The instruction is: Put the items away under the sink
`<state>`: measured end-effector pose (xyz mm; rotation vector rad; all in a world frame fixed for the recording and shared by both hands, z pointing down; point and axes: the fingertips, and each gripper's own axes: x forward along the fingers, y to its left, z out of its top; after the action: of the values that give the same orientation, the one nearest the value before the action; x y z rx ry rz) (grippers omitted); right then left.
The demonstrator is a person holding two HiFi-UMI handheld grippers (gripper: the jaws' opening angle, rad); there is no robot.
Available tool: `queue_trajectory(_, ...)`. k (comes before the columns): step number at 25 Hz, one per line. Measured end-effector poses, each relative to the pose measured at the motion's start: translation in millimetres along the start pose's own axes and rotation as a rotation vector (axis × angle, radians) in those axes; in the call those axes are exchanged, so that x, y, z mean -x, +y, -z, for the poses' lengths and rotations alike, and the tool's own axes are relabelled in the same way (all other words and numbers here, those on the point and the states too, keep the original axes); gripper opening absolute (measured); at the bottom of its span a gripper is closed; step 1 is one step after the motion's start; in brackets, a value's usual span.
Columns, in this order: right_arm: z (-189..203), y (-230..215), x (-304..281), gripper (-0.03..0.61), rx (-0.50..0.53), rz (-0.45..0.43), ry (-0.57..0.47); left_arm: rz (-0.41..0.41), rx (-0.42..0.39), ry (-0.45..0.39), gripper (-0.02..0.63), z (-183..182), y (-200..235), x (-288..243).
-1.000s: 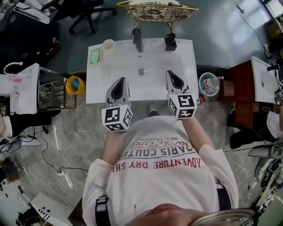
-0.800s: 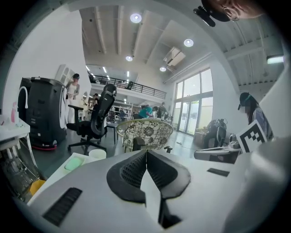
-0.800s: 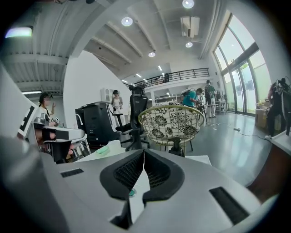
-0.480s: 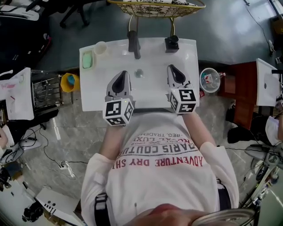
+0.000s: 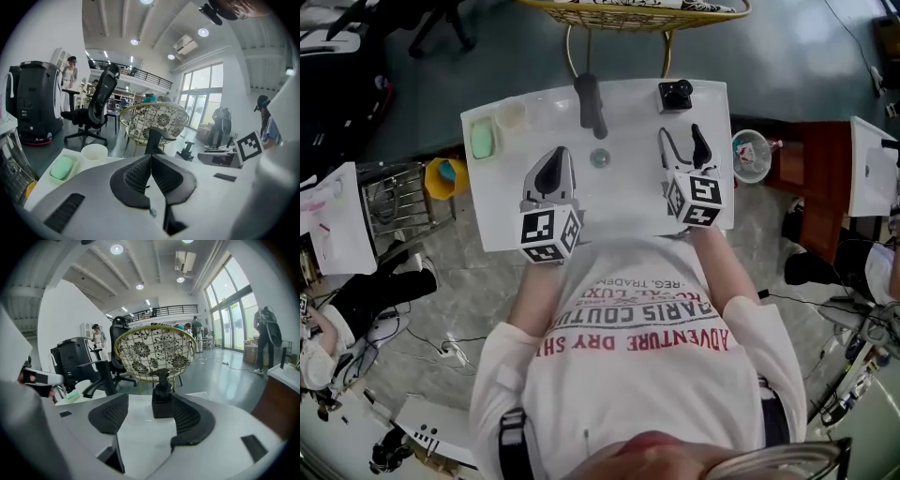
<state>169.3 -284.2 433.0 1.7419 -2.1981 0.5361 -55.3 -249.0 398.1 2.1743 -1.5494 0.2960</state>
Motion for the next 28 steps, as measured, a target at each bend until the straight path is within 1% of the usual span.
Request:
queue_trajectory(3, 2.3, -15.0, -22.3, 0.337, -0.011, 0.060, -0.016, 0.018, -0.009, 0.015, 0.023, 2.9, 8.2, -12.5)
queue_trajectory(8, 13.8, -26.8, -55.6, 0.375, 0.010, 0.092, 0.009, 0.040, -0.025, 0.037, 0.023, 11.0, 19.1, -27.5)
queue_trajectory(12, 24.0, -37.5, -75.0, 0.383, 0.011, 0.128, 0.035, 0.038, -0.009, 0.063, 0.023, 21.8, 24.3, -36.5)
queue_trajectory(18, 35.0, -42.6, -102.7, 0.383, 0.017, 0.132, 0.051, 0.042, -0.009, 0.073, 0.023, 30.9, 26.3, -50.5)
queue_trajectory(24, 40.7, -48.7, -119.6, 0.382, 0.092, 0.177, 0.060, 0.046, -0.009, 0.094, 0.023, 34.2, 25.5, -50.4)
queue_trajectory(28, 44.5, -49.1, -131.0, 0.382, 0.073, 0.169, 0.077, 0.049, -0.028, 0.096, 0.023, 35.8, 23.6, -49.2)
